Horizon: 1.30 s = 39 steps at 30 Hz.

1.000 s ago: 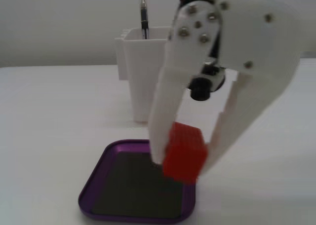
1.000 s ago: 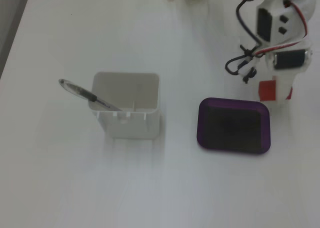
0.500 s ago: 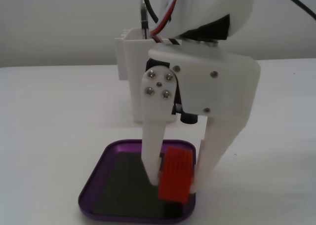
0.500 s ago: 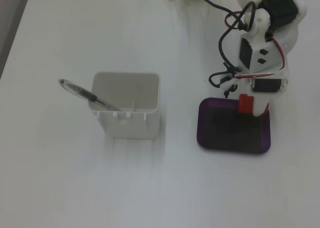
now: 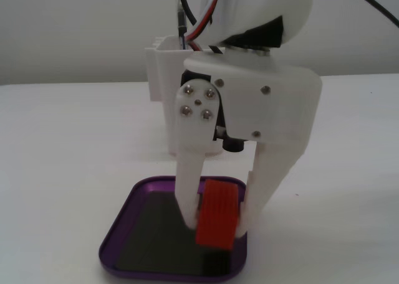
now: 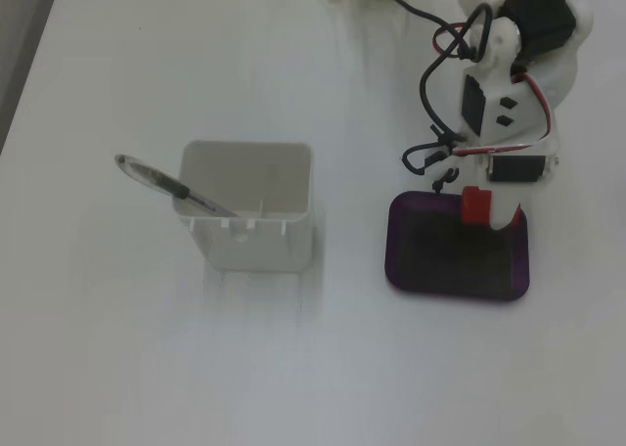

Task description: Pick up the red cube and place it in the box.

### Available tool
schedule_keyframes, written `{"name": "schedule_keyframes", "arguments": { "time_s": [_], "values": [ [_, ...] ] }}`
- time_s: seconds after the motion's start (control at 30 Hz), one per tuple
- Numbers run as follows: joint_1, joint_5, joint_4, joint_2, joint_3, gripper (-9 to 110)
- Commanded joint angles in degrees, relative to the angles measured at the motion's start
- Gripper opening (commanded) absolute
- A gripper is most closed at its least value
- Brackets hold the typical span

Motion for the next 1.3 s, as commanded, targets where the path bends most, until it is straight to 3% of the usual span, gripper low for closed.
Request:
{"name": "schedule_keyframes", "arguments": {
  "time_s": [0.0, 0.73, 1.27],
  "values": [
    [-0.09, -0.53, -0.44, 0.88, -2.2, 0],
    [-0.26, -0.35, 0.44, 1.67, -2.81, 18],
    [-4.22, -0.53, 25.58, 13.71, -11.34, 18]
  ]
}}
